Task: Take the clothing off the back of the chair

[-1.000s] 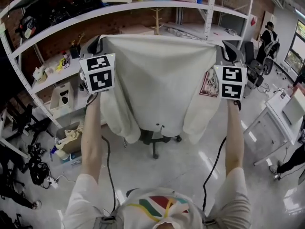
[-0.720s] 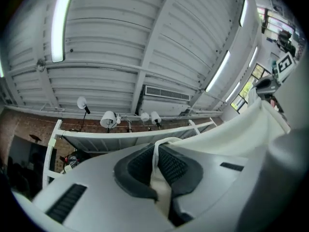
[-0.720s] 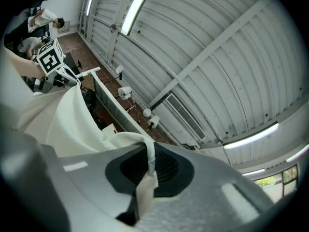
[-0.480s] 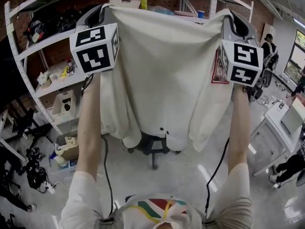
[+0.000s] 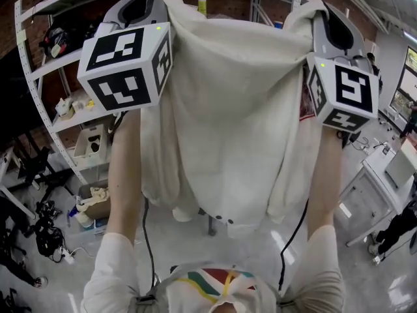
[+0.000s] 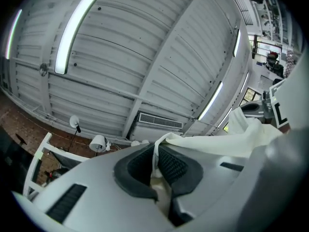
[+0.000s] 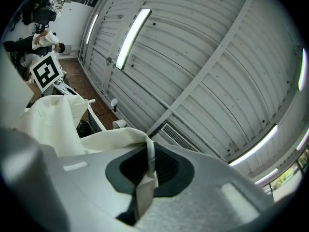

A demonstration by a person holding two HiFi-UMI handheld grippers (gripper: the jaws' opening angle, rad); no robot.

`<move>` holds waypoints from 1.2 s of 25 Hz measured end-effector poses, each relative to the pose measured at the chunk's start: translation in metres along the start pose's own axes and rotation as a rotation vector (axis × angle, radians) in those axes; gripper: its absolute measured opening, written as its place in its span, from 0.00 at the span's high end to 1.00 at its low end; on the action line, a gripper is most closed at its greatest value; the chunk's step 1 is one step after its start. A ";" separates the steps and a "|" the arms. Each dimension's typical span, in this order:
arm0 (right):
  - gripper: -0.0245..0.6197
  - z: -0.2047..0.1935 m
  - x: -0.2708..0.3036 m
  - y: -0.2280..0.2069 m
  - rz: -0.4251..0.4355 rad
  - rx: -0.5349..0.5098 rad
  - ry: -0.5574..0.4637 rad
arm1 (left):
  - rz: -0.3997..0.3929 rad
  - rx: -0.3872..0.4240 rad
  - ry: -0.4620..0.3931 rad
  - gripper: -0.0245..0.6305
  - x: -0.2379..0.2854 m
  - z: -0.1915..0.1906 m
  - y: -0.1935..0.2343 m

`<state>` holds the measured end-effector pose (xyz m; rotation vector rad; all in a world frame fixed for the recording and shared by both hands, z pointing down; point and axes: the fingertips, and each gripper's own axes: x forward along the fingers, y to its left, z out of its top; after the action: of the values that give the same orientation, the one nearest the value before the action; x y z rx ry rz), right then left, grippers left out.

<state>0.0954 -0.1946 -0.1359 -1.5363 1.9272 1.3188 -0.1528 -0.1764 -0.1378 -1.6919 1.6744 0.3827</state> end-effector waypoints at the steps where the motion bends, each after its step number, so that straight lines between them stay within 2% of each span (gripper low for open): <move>1: 0.95 0.000 -0.005 0.003 0.003 0.008 -0.001 | -0.021 -0.029 0.003 0.93 -0.004 -0.004 -0.004; 4: 0.95 -0.011 -0.021 0.017 0.010 0.030 0.014 | -0.062 -0.122 0.024 0.93 -0.017 -0.027 -0.015; 7: 0.95 -0.032 -0.039 0.038 0.033 0.046 0.058 | -0.067 -0.163 0.065 0.93 -0.035 -0.059 -0.026; 10: 0.95 -0.060 -0.066 0.067 0.056 0.061 0.120 | -0.028 -0.112 0.106 0.93 -0.065 -0.097 -0.034; 13: 0.95 -0.084 -0.094 0.095 0.071 0.065 0.162 | 0.015 -0.053 0.112 0.93 -0.096 -0.129 -0.041; 16: 0.95 -0.116 -0.126 0.113 0.081 0.083 0.249 | 0.004 -0.044 0.148 0.93 -0.120 -0.161 -0.057; 23: 0.95 -0.187 -0.182 0.145 0.131 0.080 0.444 | -0.025 -0.094 0.294 0.93 -0.142 -0.237 -0.085; 30: 0.95 -0.251 -0.254 0.177 0.136 0.178 0.642 | -0.035 -0.151 0.443 0.93 -0.189 -0.307 -0.111</move>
<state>0.0950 -0.2567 0.2579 -1.9161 2.4789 0.7065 -0.1512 -0.2492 0.2328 -2.0238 1.9636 0.1222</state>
